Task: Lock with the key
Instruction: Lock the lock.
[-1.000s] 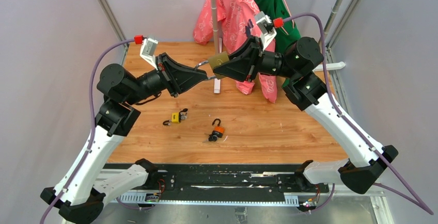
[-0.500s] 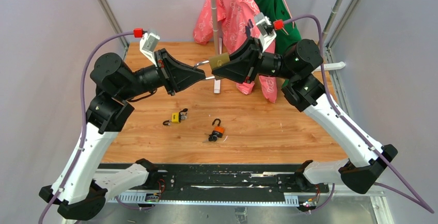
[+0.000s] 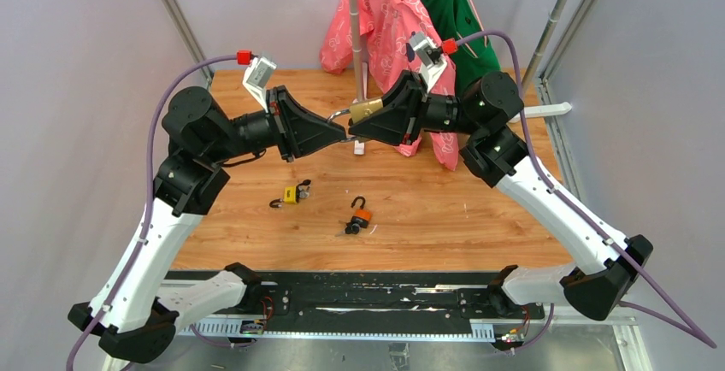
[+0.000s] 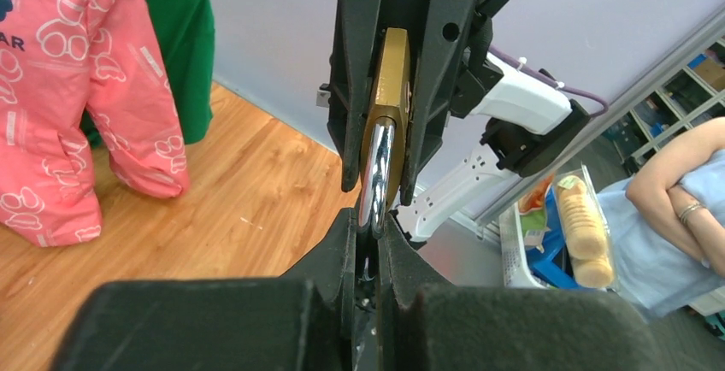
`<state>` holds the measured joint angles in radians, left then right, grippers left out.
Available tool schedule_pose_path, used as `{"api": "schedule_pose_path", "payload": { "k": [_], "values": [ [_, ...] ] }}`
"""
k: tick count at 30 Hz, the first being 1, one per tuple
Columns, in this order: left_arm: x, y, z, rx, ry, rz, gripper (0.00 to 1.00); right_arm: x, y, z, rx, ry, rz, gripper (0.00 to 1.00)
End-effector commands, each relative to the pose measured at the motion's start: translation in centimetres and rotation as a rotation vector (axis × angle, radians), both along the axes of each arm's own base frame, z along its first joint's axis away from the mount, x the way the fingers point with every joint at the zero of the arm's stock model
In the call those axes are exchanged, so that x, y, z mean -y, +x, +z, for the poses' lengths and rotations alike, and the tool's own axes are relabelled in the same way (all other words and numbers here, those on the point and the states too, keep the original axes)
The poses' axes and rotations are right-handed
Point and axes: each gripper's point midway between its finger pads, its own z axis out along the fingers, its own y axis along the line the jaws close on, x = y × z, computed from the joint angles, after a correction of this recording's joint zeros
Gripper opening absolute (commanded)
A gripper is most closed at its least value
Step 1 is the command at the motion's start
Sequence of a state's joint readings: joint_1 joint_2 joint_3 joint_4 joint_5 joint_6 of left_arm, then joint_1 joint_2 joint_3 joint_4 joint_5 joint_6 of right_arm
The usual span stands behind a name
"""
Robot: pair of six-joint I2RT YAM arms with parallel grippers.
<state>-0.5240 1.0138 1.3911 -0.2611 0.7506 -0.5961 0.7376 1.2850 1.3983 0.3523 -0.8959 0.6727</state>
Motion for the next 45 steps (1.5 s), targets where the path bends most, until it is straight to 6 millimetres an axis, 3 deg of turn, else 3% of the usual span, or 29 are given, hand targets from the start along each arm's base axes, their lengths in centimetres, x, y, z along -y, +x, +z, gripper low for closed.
{"api": "schedule_pose_path", "payload": {
  "k": [1,5,6,10,13,21,27,36,45],
  "values": [
    [3.7,2.5,-1.3,-0.010,-0.010,-0.056,0.00,-4.4,-6.3,-8.4,-0.177,-0.233,0.329,0.00],
    [2.4,3.1,-2.7,-0.044,0.034,0.018,0.00,-3.6,-4.8,-8.6,-0.213,-0.235,0.273,0.00],
    [2.1,3.2,-3.2,-0.061,0.039,0.030,0.00,-3.4,-4.6,-8.6,-0.226,-0.230,0.273,0.04],
    [1.2,3.2,-4.5,-0.100,0.048,0.050,0.00,-2.4,-4.5,-8.7,-0.236,-0.218,0.247,0.40],
    [0.9,2.9,-4.7,-0.108,0.036,0.038,0.00,-1.6,-4.7,-8.5,-0.234,-0.210,0.227,0.53],
    [0.2,2.1,-4.0,-0.084,0.035,0.003,0.00,1.4,-4.5,-7.9,-0.226,-0.194,0.159,0.60],
    [-0.2,-0.3,-3.5,-0.024,0.067,-0.085,0.00,4.7,-2.6,-8.2,-0.232,-0.201,0.044,0.66],
    [-0.8,-1.3,-3.5,0.038,0.158,-0.117,0.00,6.8,-1.8,-10.2,-0.251,-0.276,-0.010,0.67],
    [-1.7,-3.8,-4.4,0.107,0.255,-0.244,0.00,9.6,-2.1,-12.1,-0.183,-0.368,-0.027,0.68]
  ]
}}
